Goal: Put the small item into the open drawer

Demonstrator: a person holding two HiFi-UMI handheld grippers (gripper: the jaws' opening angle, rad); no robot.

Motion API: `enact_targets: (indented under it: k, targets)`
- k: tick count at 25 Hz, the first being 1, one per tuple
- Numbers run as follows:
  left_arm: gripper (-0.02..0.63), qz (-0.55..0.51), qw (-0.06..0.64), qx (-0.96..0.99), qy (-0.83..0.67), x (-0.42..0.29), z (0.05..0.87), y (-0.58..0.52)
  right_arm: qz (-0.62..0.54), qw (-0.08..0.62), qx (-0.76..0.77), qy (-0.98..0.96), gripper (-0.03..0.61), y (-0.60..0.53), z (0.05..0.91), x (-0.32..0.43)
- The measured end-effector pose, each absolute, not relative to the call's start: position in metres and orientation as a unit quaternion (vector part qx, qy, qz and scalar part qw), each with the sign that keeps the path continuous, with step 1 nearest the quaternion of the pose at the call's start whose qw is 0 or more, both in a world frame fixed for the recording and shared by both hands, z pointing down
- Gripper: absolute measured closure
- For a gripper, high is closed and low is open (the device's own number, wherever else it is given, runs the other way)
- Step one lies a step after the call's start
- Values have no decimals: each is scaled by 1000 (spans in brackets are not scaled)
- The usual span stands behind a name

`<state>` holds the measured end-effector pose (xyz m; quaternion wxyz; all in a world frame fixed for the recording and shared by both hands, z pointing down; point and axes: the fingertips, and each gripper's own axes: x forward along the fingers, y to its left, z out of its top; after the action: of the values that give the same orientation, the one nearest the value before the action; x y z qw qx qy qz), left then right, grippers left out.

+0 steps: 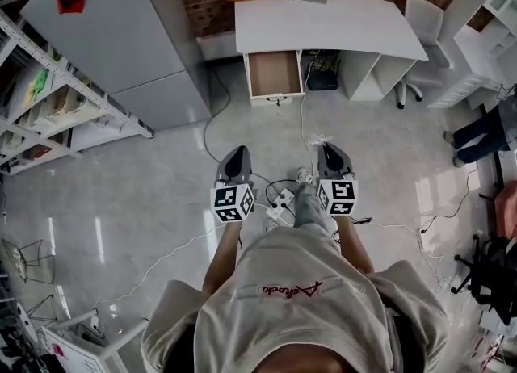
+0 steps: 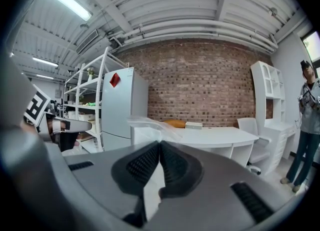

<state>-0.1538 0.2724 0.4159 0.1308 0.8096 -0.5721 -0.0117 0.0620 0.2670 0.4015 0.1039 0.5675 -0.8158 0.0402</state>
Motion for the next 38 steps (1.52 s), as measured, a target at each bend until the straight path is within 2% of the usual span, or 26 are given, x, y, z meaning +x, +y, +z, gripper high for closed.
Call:
enact_targets:
  k: [11,22,38]
  targets:
    - [606,-2,123,803,-583,-146,419,224,50,92,551,-828,565,217,415,61]
    - [606,5,100,813,-573,-82,397,106,45,87,513,-853,565,107,407,79]
    - [606,14,101,789,-606,-27,388,-24,40,88,465,-880,565,-33,396,127]
